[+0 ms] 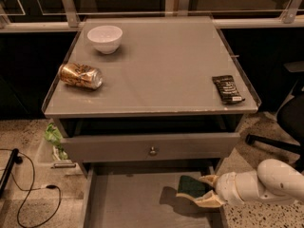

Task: Place sponge into middle drawer

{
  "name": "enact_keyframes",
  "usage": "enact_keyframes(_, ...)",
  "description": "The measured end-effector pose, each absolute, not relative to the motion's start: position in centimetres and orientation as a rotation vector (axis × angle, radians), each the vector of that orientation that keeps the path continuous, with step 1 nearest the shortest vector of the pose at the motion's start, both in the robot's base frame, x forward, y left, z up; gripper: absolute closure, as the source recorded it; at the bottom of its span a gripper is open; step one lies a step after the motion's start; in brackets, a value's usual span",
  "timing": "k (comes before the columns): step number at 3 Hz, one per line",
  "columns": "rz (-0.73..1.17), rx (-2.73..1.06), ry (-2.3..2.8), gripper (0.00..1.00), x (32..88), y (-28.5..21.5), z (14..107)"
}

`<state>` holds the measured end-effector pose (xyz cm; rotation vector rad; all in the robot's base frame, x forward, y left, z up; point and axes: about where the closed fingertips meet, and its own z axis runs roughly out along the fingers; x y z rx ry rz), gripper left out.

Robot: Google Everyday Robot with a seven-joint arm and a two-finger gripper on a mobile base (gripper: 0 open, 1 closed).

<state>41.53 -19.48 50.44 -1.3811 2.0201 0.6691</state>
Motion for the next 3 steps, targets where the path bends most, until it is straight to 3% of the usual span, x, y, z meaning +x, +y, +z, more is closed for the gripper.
enact_keyframes(3,0.695,-1.359,1.874,1.00,45.9,-14.1,41.0)
